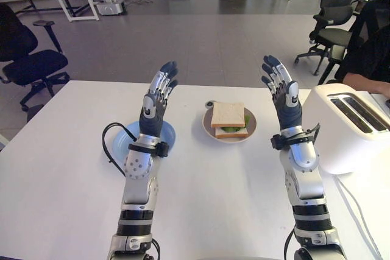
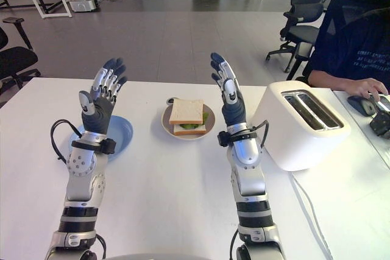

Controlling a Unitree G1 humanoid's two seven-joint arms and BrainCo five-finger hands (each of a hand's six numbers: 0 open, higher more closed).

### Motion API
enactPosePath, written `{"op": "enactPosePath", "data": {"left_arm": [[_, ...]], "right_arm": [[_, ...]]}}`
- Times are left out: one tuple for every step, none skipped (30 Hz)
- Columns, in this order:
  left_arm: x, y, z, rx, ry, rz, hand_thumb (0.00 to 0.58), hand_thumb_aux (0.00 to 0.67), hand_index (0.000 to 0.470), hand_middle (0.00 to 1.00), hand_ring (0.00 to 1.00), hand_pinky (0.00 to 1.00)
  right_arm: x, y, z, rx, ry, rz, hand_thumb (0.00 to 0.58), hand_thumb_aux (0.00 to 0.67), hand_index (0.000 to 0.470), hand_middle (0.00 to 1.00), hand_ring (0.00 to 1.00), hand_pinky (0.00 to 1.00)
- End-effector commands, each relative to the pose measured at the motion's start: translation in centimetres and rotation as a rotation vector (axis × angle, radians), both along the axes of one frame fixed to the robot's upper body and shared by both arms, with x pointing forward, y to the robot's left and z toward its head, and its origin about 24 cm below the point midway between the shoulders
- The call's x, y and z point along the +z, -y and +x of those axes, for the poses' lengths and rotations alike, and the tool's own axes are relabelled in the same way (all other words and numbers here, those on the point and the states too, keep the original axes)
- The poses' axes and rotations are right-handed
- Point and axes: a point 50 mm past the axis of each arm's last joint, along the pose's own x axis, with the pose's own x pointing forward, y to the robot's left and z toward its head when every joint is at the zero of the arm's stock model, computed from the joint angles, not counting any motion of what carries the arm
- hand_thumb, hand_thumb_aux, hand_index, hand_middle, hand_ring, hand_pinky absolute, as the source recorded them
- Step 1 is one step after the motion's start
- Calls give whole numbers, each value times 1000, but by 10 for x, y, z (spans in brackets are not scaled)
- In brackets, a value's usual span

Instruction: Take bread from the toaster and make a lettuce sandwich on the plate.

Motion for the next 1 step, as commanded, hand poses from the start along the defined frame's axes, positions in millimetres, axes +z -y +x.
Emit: {"op": "enactPosePath", "data": {"left_arm": [[-5, 3, 1, -2, -19, 8, 0, 0, 0, 0, 0, 0]], "right_arm": [[-4, 1, 1, -9, -10, -4, 0, 0, 0, 0, 0, 0]]}}
